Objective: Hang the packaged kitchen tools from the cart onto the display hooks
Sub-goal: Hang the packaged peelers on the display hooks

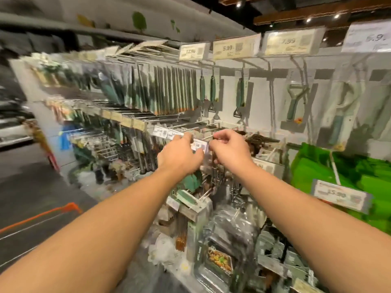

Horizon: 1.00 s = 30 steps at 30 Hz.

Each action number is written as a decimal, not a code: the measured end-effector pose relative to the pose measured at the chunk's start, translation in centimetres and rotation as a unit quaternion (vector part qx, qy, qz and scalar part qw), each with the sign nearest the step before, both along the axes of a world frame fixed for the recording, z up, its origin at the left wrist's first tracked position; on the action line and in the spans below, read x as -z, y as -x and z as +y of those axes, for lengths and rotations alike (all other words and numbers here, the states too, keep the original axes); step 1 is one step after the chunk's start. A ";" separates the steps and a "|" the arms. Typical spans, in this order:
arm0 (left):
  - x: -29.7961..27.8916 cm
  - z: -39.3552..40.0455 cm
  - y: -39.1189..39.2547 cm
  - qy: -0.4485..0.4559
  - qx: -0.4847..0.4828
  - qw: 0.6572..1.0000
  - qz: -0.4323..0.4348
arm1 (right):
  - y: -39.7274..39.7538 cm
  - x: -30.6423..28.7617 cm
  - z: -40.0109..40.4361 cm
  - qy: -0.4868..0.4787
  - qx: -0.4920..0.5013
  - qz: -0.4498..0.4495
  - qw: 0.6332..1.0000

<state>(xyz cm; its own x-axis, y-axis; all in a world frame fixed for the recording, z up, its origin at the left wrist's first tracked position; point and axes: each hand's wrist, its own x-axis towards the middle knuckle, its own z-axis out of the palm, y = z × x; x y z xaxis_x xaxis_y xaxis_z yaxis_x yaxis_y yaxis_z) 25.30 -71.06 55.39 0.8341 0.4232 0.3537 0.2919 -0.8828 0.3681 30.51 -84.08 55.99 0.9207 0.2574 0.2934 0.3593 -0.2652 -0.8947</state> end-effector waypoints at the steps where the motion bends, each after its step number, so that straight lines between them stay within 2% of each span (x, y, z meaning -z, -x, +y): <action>1: 0.8 2.0 1.5 0.010 -0.025 1.000 0.008 | 0.8 0.5 2.2 0.005 -0.028 0.005 1.000; 6: 6.4 12.1 10.4 0.053 -0.148 0.986 0.064 | 6.2 4.4 13.1 0.052 -0.171 0.022 0.984; 13: 14.9 23.8 24.2 0.120 -0.278 0.939 0.164 | 14.6 12.1 27.2 0.131 -0.312 0.062 0.939; 17: 18.6 29.8 31.6 0.158 -0.338 0.906 0.201 | 18.8 16.2 34.8 0.183 -0.358 0.075 0.912; 22: 24.1 36.3 39.5 0.225 -0.384 0.868 0.220 | 23.5 22.2 42.3 0.288 -0.410 0.097 0.860; 26: 28.4 39.7 43.7 0.283 -0.400 0.844 0.218 | 26.5 26.2 47.3 0.364 -0.438 0.064 0.820; 30: 32.5 41.9 45.8 0.340 -0.401 0.824 0.212 | 28.5 29.8 50.8 0.416 -0.441 0.092 0.790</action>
